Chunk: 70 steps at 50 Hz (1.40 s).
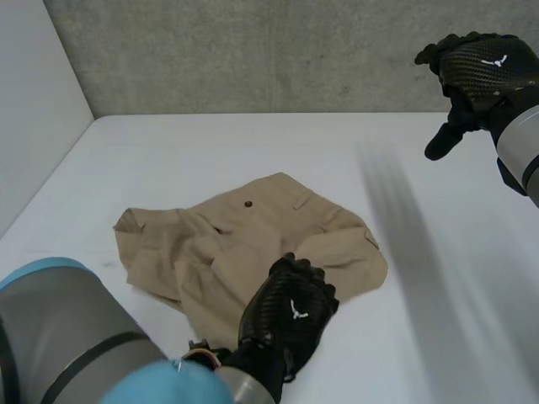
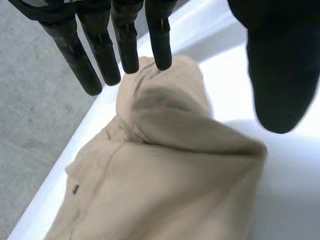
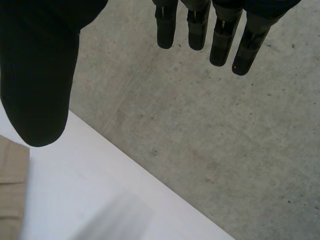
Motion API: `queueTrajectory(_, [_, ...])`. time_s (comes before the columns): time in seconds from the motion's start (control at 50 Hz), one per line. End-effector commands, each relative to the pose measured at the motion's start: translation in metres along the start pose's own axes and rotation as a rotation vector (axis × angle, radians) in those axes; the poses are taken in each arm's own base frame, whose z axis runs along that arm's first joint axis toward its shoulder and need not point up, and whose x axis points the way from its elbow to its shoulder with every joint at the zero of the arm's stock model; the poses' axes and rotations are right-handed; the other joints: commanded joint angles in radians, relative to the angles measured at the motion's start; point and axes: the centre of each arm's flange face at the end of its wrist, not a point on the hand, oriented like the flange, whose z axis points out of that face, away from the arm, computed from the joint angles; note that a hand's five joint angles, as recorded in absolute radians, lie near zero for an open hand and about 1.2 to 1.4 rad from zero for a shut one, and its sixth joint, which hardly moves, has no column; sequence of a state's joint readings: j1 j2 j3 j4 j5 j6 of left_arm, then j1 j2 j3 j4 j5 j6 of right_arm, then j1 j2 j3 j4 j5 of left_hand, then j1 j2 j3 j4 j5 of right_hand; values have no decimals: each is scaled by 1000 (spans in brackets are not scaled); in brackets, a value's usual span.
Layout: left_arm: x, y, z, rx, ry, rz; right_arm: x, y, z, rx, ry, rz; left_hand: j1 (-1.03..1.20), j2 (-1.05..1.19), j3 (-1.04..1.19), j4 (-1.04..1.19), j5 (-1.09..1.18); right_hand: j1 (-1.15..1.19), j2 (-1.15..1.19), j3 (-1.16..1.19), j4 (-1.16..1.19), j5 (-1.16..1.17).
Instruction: Fold the shorts.
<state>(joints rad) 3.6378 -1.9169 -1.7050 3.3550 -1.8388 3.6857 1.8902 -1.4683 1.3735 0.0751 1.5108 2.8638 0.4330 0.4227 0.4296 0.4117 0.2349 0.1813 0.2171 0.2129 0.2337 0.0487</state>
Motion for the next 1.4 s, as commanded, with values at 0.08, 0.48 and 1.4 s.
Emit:
queueTrajectory(0.08, [-74,-45,-6,131,-217,-85,-10,20,6,-67,-43,-88,-73,-62,-69,-51,-49,-7,-43,-38,-59,-49])
queueTrajectory(0.48, [-134,32,45,-127,-364,-153,-54,107,11,-352,-309,-225,-114,-103,-110,-93,-90,-7,-43,-38,-59,-49])
queueTrajectory(1.4, [-325,-83,80,558,-997,-31,-17,-89,91,644,308,-170,963,974,967,985,987,1215,1179,1183,1163,1173])
